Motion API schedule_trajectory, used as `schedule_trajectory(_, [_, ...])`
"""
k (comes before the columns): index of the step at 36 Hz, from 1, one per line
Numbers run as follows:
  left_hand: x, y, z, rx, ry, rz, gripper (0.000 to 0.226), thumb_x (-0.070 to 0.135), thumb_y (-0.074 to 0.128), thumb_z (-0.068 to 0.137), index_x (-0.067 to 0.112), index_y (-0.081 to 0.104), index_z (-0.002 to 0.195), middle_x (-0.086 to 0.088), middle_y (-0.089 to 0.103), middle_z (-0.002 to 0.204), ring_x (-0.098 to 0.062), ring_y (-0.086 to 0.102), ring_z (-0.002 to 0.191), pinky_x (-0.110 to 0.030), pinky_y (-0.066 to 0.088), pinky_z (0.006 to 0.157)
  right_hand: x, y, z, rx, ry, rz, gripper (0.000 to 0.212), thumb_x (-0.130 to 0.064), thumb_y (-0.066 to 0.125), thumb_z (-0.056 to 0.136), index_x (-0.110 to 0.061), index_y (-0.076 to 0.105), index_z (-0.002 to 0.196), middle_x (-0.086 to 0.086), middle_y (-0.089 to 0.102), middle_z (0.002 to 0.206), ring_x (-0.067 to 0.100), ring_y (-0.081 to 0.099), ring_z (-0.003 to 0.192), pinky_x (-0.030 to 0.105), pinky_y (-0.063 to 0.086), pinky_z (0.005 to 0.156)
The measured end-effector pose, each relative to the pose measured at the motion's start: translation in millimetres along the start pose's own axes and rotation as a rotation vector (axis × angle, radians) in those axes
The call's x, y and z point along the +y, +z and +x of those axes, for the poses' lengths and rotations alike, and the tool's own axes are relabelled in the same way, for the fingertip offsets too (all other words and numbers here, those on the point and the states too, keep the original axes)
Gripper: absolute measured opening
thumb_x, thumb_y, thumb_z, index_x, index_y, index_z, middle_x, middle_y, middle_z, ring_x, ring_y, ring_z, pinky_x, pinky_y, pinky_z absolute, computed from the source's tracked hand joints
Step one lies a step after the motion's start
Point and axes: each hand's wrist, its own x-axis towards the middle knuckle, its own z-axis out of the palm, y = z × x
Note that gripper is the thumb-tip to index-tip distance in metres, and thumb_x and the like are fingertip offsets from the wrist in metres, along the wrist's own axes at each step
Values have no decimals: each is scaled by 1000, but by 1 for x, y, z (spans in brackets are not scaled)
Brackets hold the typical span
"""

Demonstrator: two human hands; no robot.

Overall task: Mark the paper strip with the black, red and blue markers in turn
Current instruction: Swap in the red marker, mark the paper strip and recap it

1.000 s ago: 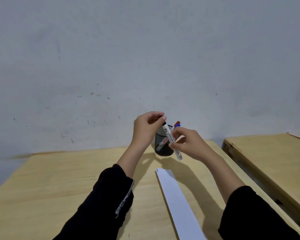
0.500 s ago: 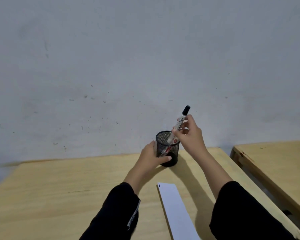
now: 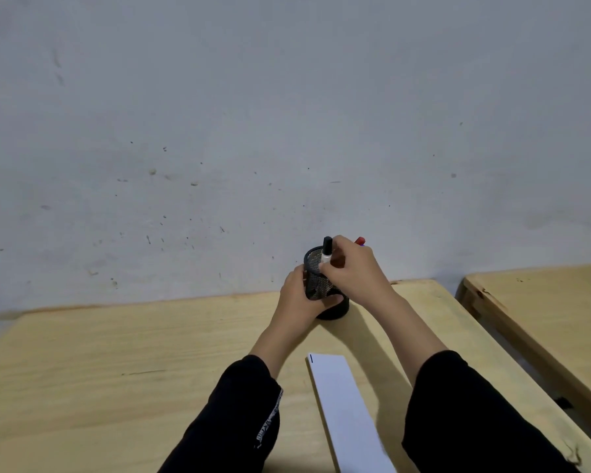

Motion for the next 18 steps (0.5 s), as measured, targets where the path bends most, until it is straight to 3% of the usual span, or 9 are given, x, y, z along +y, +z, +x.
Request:
schedule_trajectory(4, [-3, 0, 1, 0, -9, -21, 62, 25, 84, 63, 18, 52, 117, -7, 58, 120, -22, 59, 111, -48, 50, 94, -2, 0, 2, 16, -10, -20, 12, -12, 60, 82, -7, 60, 93, 10, 65, 82, 24, 60, 81, 32, 48, 72])
schedule_trajectory(7, [-3, 1, 1, -3, 3, -22, 64, 27, 85, 63, 19, 53, 117, -6, 59, 120, -21, 59, 111, -47, 50, 95, -4, -3, 2, 70, -45, 38, 11, -16, 64, 82, -11, 64, 93, 3, 68, 85, 18, 63, 86, 27, 50, 79])
schedule_trajectory(9, [-4, 1, 2, 4, 9, -21, 64, 27, 84, 62, 18, 53, 117, -7, 58, 120, -23, 59, 111, -47, 50, 95, -6, -8, 1, 159, -71, 148, 3, -16, 64, 83, -16, 65, 86, -5, 67, 78, 13, 63, 79, 26, 52, 74])
schedule_trajectory(12, [-5, 1, 2, 5, 7, -29, 65, 27, 84, 61, 18, 53, 117, -8, 58, 121, -23, 59, 111, -47, 49, 96, -6, -16, 2, 350, -88, 252, 9, -11, 61, 84, -17, 63, 79, -5, 65, 76, 12, 61, 71, 29, 52, 65])
schedule_trajectory(16, [-7, 1, 3, -6, 6, -28, 64, 27, 84, 62, 20, 53, 117, -6, 57, 122, -22, 59, 111, -46, 49, 97, 5, -24, 9, 525, 8, 227, 5, -11, 60, 83, -14, 58, 87, 10, 64, 97, 22, 61, 89, 14, 44, 66])
schedule_trajectory(18, [-8, 2, 2, -9, 4, -32, 65, 29, 83, 61, 20, 52, 118, -6, 57, 122, -21, 58, 112, -46, 49, 97, 11, -22, 14, 465, 128, 180, 17, -18, 65, 82, -11, 56, 94, 11, 60, 104, 23, 58, 96, 22, 42, 77])
